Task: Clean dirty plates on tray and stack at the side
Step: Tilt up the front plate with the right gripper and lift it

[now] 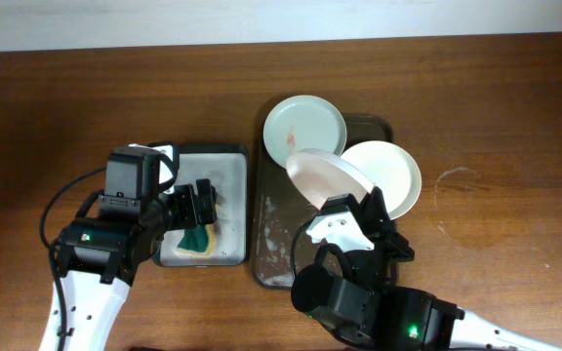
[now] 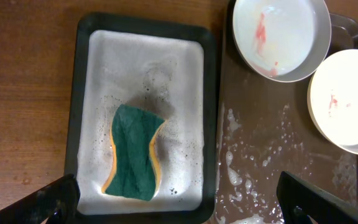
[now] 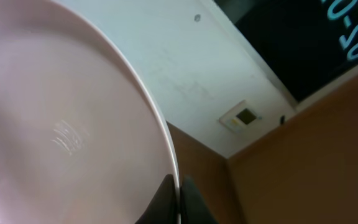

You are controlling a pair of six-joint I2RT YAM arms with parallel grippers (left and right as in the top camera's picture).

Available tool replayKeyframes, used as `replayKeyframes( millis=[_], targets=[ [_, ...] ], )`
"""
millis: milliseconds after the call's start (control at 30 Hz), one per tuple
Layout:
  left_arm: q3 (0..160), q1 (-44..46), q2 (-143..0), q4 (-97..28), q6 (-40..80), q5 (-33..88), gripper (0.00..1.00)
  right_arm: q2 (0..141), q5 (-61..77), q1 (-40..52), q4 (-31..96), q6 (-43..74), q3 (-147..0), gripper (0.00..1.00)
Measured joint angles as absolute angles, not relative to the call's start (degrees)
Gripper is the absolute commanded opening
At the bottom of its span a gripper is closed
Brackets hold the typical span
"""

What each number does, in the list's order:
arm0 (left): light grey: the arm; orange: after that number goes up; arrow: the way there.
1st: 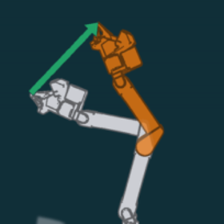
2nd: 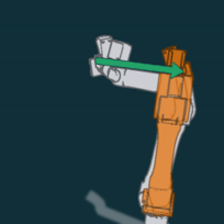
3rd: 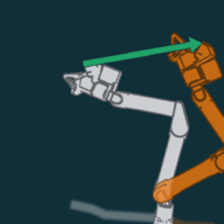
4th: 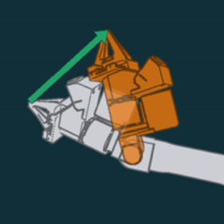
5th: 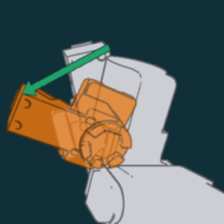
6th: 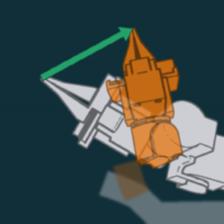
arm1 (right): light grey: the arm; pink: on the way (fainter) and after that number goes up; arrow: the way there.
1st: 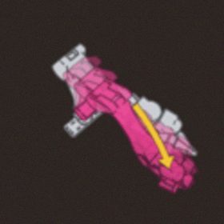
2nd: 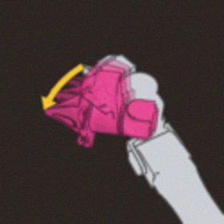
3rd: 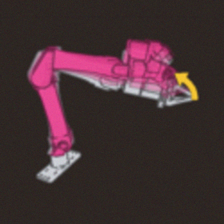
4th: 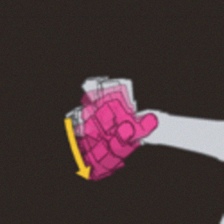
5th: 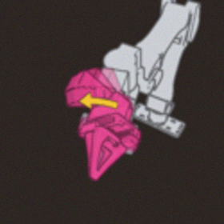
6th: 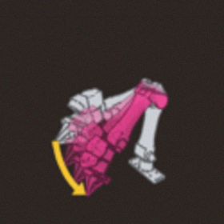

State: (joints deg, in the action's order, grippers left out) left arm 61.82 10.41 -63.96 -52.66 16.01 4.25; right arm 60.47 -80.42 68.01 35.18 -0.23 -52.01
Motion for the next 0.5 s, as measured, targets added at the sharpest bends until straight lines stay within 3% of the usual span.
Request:
replayKeyframes(
  millis=[300,400,500],
  targets=[
    [61.8,10.4,-64.0,-52.6,16.0,4.1,0.99,60.7,-82.6,68.0,27.8,-9.3,-52.1,0.04],
    [61.8,10.4,-64.0,-52.6,16.0,4.1,1.0,60.7,-76.4,67.3,31.6,-0.3,-52.2,0.04],
    [61.8,10.4,-64.0,-52.6,16.0,4.1,0.99,60.9,-59.1,60.8,37.3,14.6,-52.5,0.04]
  ],
)
